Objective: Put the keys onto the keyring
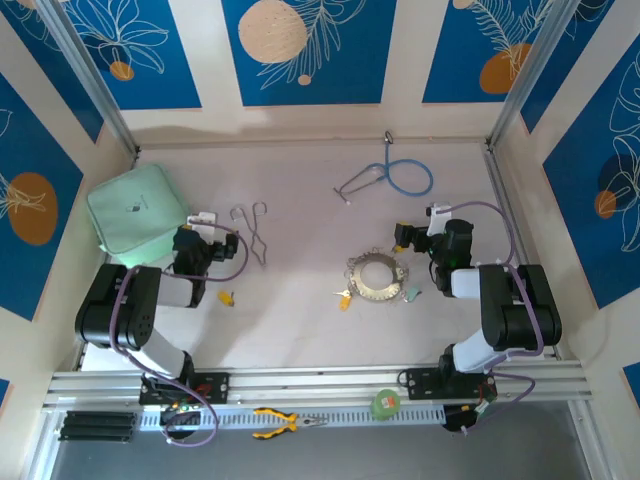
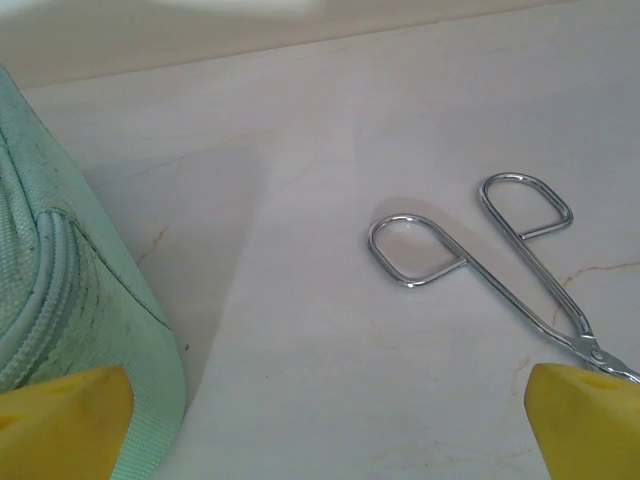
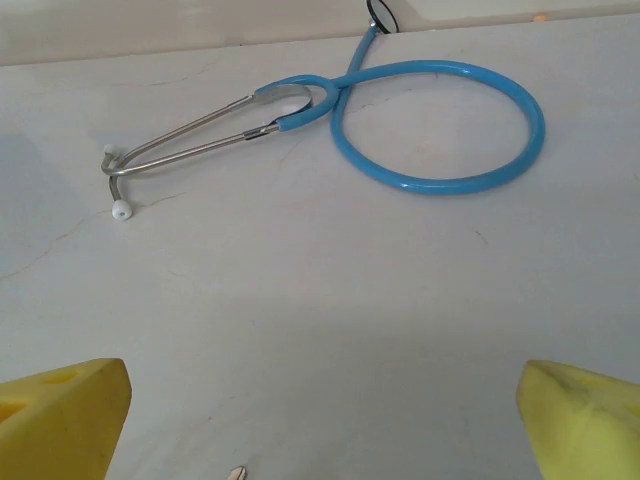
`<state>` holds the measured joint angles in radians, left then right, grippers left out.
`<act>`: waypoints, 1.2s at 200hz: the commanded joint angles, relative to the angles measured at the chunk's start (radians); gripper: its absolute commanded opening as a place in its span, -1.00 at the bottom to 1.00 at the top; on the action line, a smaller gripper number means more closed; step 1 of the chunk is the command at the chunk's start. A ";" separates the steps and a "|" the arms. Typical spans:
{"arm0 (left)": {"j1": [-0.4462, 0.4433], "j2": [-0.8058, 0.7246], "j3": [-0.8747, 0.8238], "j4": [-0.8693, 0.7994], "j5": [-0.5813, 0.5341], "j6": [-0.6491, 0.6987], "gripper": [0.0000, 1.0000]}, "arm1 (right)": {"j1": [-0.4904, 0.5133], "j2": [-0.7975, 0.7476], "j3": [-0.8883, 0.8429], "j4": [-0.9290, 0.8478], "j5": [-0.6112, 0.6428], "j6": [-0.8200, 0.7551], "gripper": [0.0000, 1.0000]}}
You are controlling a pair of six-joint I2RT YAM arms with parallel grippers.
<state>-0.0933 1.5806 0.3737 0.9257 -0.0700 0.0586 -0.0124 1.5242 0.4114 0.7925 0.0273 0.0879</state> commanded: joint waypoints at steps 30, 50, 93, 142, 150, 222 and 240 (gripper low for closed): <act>0.016 -0.017 0.001 0.011 0.022 0.000 0.99 | 0.003 -0.001 0.009 0.005 0.012 0.007 0.98; 0.017 -0.017 0.001 0.012 0.021 0.000 1.00 | 0.003 -0.001 0.009 0.004 0.014 0.006 0.98; 0.017 -0.016 0.008 0.000 0.022 -0.004 0.99 | 0.003 -0.001 0.012 0.001 0.011 0.007 0.98; 0.026 -0.019 0.004 0.006 0.037 -0.008 1.00 | 0.000 -0.004 0.006 0.008 0.006 0.007 0.88; 0.026 -0.022 -0.007 0.024 0.042 -0.003 1.00 | 0.003 -0.016 0.013 -0.010 0.005 0.004 0.76; 0.025 -0.375 0.087 -0.396 -0.066 -0.094 1.00 | 0.196 -0.318 0.267 -0.729 0.193 0.231 0.67; 0.021 -0.461 0.116 -0.552 -0.019 -0.175 1.00 | 0.275 -0.326 0.338 -0.907 0.228 0.304 0.63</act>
<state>-0.0803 1.2098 0.4435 0.6094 -0.1135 -0.0120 0.1841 1.2083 0.6853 0.2127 0.1761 0.2440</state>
